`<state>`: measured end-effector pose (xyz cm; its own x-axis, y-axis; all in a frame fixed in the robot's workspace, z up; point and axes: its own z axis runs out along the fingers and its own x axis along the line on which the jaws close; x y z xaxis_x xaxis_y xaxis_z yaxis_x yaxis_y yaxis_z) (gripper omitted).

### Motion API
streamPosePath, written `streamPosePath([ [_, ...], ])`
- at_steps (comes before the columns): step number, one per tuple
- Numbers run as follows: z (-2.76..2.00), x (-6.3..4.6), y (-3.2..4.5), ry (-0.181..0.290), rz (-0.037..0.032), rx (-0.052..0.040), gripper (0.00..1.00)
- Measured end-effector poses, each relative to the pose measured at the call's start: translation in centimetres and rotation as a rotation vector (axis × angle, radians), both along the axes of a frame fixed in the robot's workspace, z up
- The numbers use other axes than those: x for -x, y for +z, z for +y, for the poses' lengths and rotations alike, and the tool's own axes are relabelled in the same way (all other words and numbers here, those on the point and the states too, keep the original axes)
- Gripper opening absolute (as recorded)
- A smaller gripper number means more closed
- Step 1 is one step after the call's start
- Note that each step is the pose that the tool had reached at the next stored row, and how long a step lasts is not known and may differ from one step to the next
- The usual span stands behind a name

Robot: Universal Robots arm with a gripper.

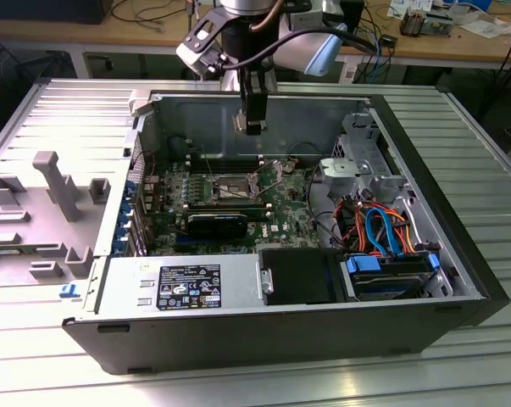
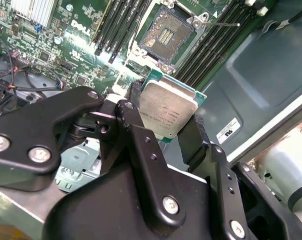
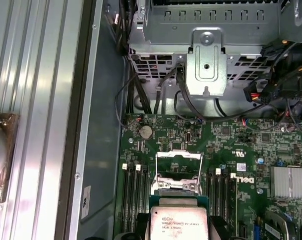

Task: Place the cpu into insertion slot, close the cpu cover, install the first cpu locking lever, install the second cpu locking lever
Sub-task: 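Place the cpu into insertion slot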

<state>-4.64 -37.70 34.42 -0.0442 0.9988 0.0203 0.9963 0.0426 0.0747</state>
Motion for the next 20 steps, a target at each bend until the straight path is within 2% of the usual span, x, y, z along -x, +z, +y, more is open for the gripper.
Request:
streamPosePath([
  [15, -0.15, 0.00, -0.05, -0.004, 0.0002, 0.0003, 0.55],
  [20, -0.15, -0.01, -0.30, -0.060, 0.0004, 0.0002, 0.55],
])
